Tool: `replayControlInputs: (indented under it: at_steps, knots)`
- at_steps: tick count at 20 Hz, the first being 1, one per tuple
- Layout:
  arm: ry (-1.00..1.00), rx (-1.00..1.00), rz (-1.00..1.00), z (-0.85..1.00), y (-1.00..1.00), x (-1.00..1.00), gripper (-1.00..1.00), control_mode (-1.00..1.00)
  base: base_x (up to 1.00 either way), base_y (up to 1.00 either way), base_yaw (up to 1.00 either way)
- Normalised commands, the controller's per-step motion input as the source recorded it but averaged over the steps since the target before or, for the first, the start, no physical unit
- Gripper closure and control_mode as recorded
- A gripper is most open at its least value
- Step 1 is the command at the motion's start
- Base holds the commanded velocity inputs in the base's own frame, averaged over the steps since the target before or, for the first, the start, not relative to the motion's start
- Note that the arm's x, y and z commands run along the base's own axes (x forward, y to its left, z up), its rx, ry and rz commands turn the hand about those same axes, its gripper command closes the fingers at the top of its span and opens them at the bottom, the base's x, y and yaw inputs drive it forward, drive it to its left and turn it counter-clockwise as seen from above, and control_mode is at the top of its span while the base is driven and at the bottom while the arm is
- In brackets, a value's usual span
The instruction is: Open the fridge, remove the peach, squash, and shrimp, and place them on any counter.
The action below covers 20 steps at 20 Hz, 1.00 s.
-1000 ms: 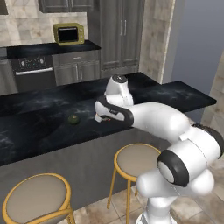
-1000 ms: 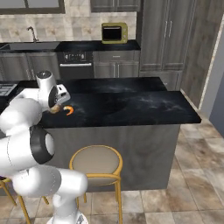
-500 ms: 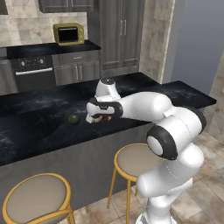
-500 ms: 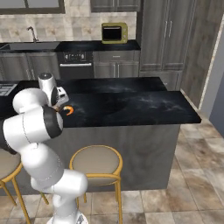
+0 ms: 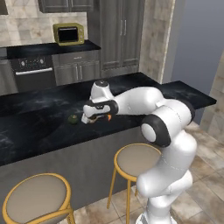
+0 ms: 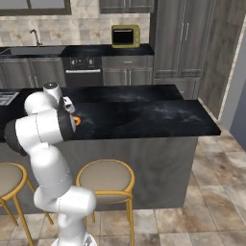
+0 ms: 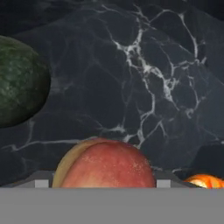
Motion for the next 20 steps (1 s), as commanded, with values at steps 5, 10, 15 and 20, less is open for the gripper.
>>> replayControlInputs:
  at_steps: [5,10,15,20]
  knots:
    - [0.04,0.00,0.00,-0.23,0.08,0.59,-1.00,-1.00,0.00,0.00,0.00]
    - [0.15,0.00,0.01,-0.14,0.01,0.27,-1.00,-1.00,0.00,0.00,0.00]
    - [0.09,0.00,0.00,0.04,0.00,0.00,-1.00,-1.00,0.00,0.00,0.00]
    - [0.11,0.07,0.00,0.48,0.00,-0.03,-1.00,-1.00,0.00,0.00,0.00]
